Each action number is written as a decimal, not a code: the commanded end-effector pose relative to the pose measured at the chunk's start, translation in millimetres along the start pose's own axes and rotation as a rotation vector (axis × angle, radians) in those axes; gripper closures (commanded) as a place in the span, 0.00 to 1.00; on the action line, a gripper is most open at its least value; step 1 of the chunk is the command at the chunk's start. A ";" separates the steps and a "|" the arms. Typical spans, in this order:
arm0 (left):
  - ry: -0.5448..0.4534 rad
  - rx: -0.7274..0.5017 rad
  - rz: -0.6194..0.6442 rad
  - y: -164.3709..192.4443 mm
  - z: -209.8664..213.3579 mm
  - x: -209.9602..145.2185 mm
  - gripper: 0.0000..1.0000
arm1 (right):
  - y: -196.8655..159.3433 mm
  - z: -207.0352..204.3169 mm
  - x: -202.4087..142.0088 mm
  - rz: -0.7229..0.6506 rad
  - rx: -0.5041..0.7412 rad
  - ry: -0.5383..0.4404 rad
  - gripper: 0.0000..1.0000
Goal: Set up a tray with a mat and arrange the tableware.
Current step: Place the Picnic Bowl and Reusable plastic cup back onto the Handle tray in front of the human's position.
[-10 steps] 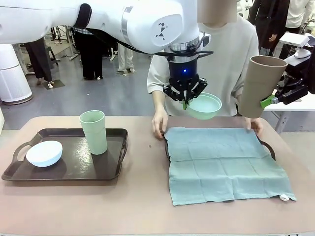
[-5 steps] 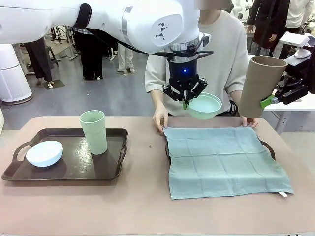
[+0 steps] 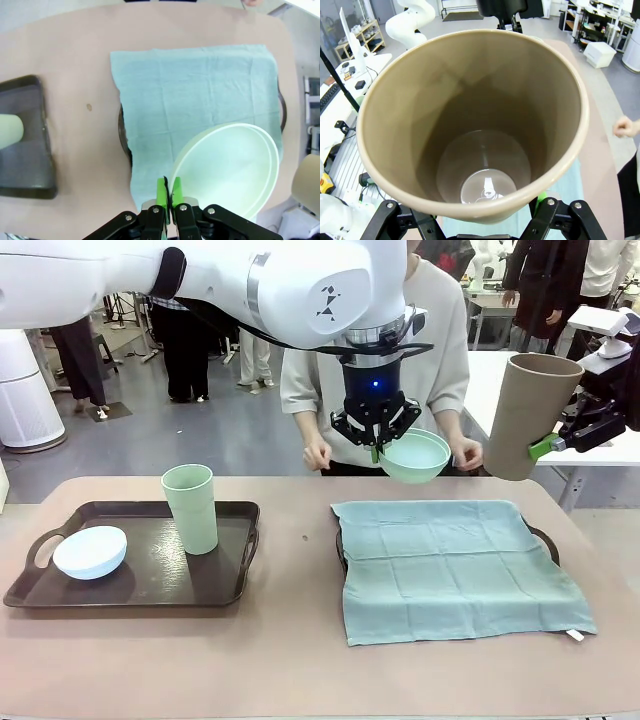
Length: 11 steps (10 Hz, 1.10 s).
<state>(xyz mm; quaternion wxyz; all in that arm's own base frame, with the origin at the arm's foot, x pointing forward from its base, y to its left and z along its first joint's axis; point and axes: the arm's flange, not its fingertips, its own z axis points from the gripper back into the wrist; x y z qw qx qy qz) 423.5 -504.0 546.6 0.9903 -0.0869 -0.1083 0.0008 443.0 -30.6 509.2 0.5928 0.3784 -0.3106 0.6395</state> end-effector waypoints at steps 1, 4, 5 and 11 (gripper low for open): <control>-0.013 0.001 -0.009 1.0 0.3 0.4 1.00 | -3.4 1.1 0.0 0.016 -0.001 0.007 1.00; 0.015 0.000 -0.025 7.9 -19.5 5.3 0.96 | -9.4 -12.0 -34.2 0.024 0.008 -0.006 0.19; 0.024 -0.010 -0.011 11.5 -32.9 6.8 0.96 | -12.1 -18.5 -49.9 0.044 0.021 -0.022 0.19; 0.152 -0.016 0.007 14.7 -116.4 12.7 0.96 | -30.0 -48.1 -130.0 0.043 0.022 -0.025 0.19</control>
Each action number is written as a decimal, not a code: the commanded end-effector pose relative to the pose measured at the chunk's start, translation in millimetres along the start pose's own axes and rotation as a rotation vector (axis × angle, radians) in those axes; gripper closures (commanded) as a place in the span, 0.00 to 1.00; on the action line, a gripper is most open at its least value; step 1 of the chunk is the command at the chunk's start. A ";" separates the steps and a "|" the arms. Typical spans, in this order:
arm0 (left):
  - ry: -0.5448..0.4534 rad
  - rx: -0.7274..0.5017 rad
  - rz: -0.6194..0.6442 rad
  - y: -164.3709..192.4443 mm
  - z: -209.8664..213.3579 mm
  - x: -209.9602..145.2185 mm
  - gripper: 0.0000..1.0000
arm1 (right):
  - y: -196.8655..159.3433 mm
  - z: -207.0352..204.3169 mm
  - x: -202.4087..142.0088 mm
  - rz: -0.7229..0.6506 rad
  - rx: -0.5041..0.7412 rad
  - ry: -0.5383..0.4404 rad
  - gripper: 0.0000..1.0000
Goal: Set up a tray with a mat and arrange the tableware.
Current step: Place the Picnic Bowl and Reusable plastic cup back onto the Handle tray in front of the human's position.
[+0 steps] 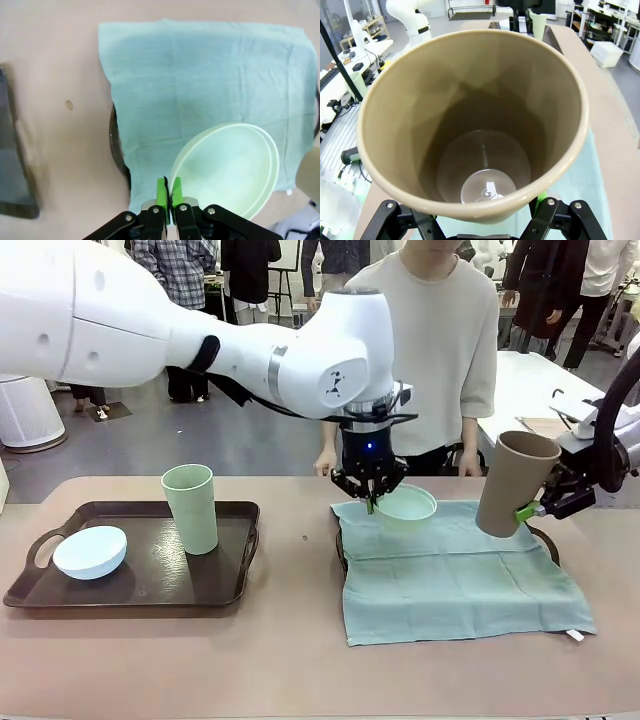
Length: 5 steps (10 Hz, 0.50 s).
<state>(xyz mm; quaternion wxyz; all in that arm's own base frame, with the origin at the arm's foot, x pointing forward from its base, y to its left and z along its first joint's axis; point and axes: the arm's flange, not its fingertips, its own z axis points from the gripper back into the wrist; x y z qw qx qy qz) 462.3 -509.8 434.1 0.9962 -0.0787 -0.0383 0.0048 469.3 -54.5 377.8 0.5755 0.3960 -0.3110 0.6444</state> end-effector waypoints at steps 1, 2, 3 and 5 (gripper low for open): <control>0.016 -0.034 -0.025 -1.9 -7.8 0.7 0.96 | -3.3 -7.2 -15.0 0.020 -0.019 0.018 0.19; 0.005 -0.030 -0.015 -4.1 -13.4 0.1 0.96 | -4.3 -11.3 -23.3 -0.009 -0.022 0.023 0.19; -0.027 -0.033 0.001 -3.7 -11.2 0.9 0.96 | -5.5 -11.6 -24.4 -0.034 -0.020 0.011 0.19; 0.011 -0.006 -0.008 -2.9 -14.7 0.0 0.96 | -6.2 -7.8 -23.0 -0.023 -0.008 0.016 0.19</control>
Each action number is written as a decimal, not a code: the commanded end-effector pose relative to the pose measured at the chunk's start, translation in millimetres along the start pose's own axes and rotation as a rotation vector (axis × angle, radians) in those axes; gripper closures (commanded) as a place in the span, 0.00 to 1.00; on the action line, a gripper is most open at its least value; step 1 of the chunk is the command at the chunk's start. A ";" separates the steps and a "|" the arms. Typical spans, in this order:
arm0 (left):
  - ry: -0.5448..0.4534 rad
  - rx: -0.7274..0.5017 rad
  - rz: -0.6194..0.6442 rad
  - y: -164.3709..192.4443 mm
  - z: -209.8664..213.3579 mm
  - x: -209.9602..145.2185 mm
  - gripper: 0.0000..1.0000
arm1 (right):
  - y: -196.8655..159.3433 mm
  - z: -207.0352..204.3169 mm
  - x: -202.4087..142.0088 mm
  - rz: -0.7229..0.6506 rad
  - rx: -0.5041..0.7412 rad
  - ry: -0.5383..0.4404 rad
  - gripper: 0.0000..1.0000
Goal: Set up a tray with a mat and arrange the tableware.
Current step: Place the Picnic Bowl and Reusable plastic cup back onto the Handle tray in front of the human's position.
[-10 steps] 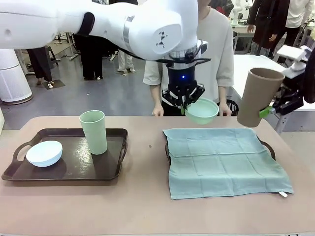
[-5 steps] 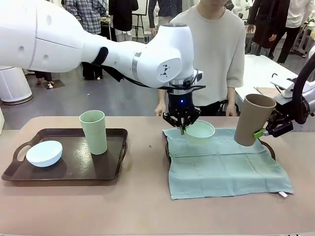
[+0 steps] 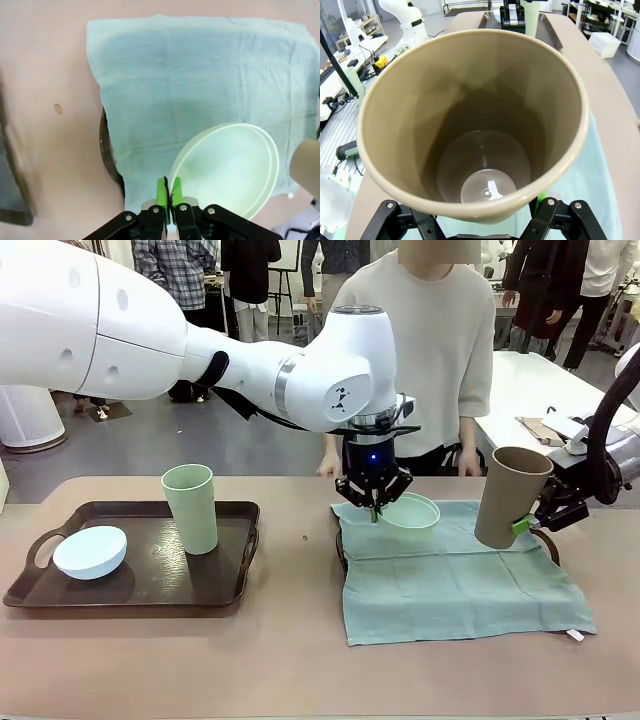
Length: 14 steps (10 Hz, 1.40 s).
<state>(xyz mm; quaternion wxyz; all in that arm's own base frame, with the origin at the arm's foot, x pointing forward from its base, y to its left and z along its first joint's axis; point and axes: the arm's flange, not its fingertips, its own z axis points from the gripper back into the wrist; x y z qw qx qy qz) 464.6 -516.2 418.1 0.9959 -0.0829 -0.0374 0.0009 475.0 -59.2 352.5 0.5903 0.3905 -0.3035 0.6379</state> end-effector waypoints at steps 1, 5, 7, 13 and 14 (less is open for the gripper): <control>0.009 0.003 0.000 1.0 2.3 -1.0 0.96 | 0.1 -0.1 1.4 0.006 0.004 -0.004 0.19; -0.070 0.031 0.013 1.2 -34.6 12.1 0.96 | -12.4 -8.9 -26.3 0.002 0.005 -0.035 0.19; -0.106 0.003 -0.019 -2.1 -44.8 15.0 0.96 | -17.7 -14.2 -34.4 0.017 -0.011 -0.034 0.19; -0.081 -0.048 -0.074 -12.2 -58.5 9.0 0.96 | -25.2 -28.8 -51.1 0.061 -0.039 0.010 0.19; -0.080 -0.046 -0.079 -13.7 -59.5 9.5 0.96 | -27.0 -30.4 -52.9 0.064 -0.041 0.005 0.19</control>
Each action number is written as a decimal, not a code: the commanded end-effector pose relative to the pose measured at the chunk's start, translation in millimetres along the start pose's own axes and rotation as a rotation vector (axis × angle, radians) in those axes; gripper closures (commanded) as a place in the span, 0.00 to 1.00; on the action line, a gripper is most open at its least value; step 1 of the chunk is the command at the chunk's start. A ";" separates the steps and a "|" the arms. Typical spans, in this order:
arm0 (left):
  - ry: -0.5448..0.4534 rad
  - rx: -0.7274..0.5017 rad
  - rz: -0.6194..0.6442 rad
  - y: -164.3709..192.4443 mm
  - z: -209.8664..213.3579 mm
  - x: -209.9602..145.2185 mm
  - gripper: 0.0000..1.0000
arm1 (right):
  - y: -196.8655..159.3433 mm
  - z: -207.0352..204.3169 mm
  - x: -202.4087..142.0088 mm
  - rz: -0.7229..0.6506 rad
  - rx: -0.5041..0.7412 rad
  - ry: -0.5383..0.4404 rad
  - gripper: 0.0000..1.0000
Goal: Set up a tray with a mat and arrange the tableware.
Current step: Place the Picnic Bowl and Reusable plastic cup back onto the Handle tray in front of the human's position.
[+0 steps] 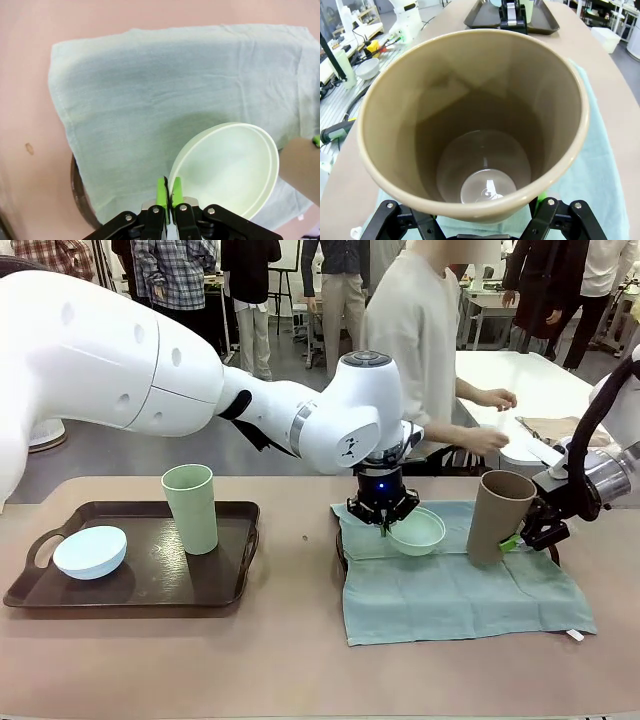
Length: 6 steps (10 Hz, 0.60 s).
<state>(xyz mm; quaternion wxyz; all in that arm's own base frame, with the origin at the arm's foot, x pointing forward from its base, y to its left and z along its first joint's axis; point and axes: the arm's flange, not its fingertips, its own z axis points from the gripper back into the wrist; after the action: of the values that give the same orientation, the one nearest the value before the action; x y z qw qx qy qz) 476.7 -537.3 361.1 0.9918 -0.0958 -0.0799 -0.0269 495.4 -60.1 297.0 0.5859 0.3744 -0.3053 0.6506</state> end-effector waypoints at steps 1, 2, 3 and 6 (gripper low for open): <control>0.001 -0.018 -0.019 -3.4 -2.1 1.6 0.96 | -2.7 -6.6 -6.3 0.034 -0.033 -0.022 0.19; 0.007 -0.017 -0.019 -3.7 -2.6 3.0 0.76 | -3.9 -4.9 -6.8 0.031 -0.029 -0.024 0.00; 0.017 -0.021 -0.024 -3.0 -2.1 2.4 0.36 | -3.9 -2.9 -6.7 0.029 -0.026 -0.023 0.00; 0.051 -0.033 -0.045 -0.6 2.4 0.7 0.00 | 4.4 3.3 3.8 0.011 -0.025 -0.018 0.00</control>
<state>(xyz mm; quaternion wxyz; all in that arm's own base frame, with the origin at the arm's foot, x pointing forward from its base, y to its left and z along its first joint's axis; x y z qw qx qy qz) 477.0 -540.2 360.4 0.9912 -0.1039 -0.0713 -0.0413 496.5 -64.6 296.0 0.5839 0.3692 -0.3126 0.6520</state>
